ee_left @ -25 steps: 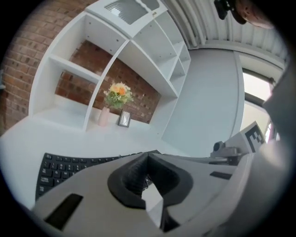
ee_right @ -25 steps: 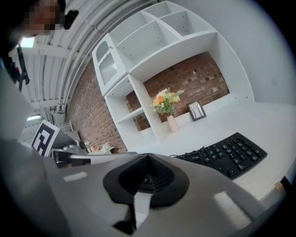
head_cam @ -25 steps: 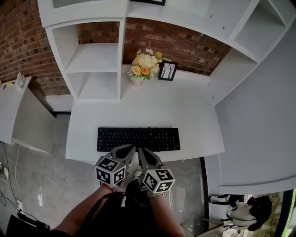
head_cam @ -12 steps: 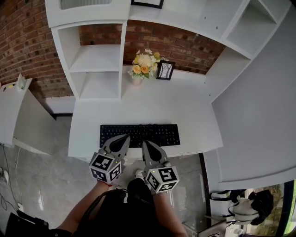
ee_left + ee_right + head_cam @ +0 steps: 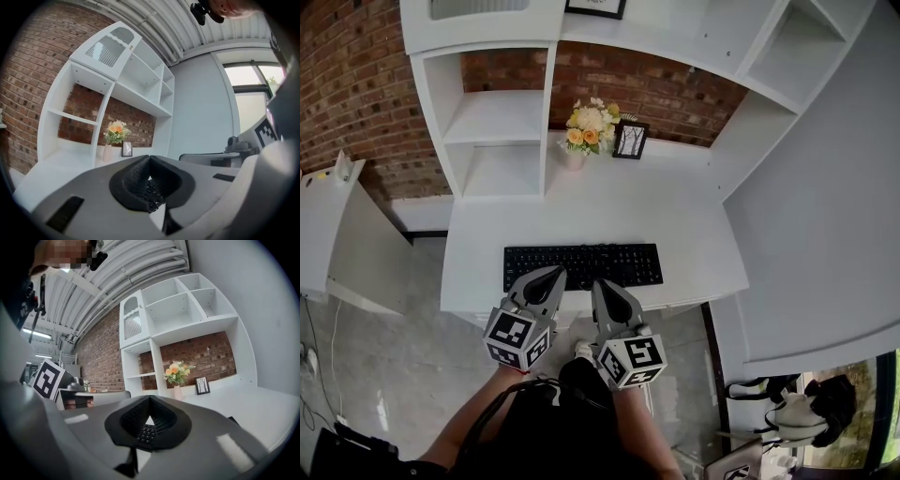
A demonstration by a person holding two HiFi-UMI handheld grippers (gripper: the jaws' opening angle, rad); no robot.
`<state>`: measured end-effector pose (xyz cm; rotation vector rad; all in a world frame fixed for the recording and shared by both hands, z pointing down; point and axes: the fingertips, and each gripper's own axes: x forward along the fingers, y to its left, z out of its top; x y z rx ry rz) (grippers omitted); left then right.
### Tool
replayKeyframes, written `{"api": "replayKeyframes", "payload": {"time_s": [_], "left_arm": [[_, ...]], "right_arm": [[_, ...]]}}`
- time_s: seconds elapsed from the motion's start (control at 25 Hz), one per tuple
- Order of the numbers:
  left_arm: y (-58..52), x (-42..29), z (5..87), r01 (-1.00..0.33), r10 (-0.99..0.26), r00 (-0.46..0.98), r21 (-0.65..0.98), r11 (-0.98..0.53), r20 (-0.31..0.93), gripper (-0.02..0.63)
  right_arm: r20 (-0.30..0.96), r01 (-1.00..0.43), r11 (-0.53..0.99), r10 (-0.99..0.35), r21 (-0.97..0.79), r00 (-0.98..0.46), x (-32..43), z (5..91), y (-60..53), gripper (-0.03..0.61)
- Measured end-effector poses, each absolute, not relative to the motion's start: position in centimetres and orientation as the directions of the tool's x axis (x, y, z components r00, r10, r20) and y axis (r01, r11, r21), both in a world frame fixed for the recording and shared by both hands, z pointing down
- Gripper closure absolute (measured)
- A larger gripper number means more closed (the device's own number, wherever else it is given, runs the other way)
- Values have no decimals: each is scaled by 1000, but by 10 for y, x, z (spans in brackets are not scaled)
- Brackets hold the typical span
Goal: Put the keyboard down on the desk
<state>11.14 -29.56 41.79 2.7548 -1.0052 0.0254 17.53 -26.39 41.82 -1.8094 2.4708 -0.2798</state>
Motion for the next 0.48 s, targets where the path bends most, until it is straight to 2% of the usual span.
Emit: {"api": "replayKeyframes", "payload": {"time_s": [0.48], "left_arm": [[-273, 100, 410, -633, -631, 773, 153, -759, 62, 624]], "right_arm": [[28, -949, 264, -962, -171, -272, 167, 412, -241, 577]]}}
